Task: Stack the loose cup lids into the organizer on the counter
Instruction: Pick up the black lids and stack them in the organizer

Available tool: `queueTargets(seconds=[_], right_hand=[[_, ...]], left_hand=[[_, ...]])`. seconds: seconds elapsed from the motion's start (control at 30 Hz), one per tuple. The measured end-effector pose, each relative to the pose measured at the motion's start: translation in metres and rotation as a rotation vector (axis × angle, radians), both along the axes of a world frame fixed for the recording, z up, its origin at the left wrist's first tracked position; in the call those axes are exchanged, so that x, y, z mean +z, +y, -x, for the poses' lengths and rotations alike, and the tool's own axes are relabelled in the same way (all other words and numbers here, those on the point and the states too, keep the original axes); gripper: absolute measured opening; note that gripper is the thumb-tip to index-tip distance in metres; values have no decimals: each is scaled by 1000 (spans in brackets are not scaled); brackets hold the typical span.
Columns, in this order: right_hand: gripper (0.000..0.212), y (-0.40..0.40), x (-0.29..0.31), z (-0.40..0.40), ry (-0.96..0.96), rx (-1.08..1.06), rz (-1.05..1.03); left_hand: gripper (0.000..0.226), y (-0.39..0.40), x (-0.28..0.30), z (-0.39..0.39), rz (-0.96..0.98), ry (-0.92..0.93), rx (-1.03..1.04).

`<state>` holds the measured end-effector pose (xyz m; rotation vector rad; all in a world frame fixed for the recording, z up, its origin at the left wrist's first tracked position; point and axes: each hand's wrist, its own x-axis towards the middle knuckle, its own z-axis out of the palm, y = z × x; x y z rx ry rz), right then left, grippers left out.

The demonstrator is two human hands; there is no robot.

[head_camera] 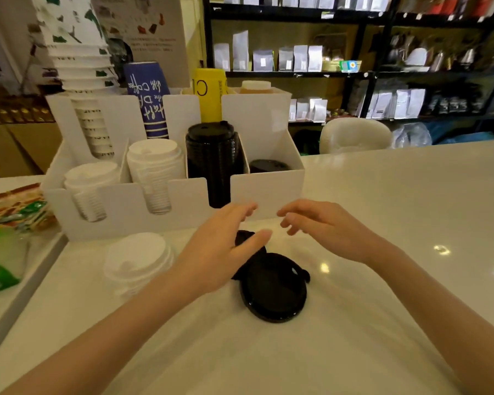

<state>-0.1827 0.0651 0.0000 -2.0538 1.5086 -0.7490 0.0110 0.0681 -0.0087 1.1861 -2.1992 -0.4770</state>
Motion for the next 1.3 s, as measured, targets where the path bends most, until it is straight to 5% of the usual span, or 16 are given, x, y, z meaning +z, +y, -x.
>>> queueTargets(seconds=[0.17, 0.47, 0.83, 1.3], right_hand=[[23, 19, -22, 9, -3, 5, -31], [18, 26, -34, 5, -40, 19, -54], [24, 11, 15, -5, -4, 51, 128], [32, -68, 80, -53, -356, -19, 382]], left_hand=[[92, 31, -28, -3, 20, -186, -28], [93, 43, -46, 2, 87, -176, -2], [92, 25, -7, 3, 104, 104, 34], [95, -58, 68, -17, 205, 461, 136]])
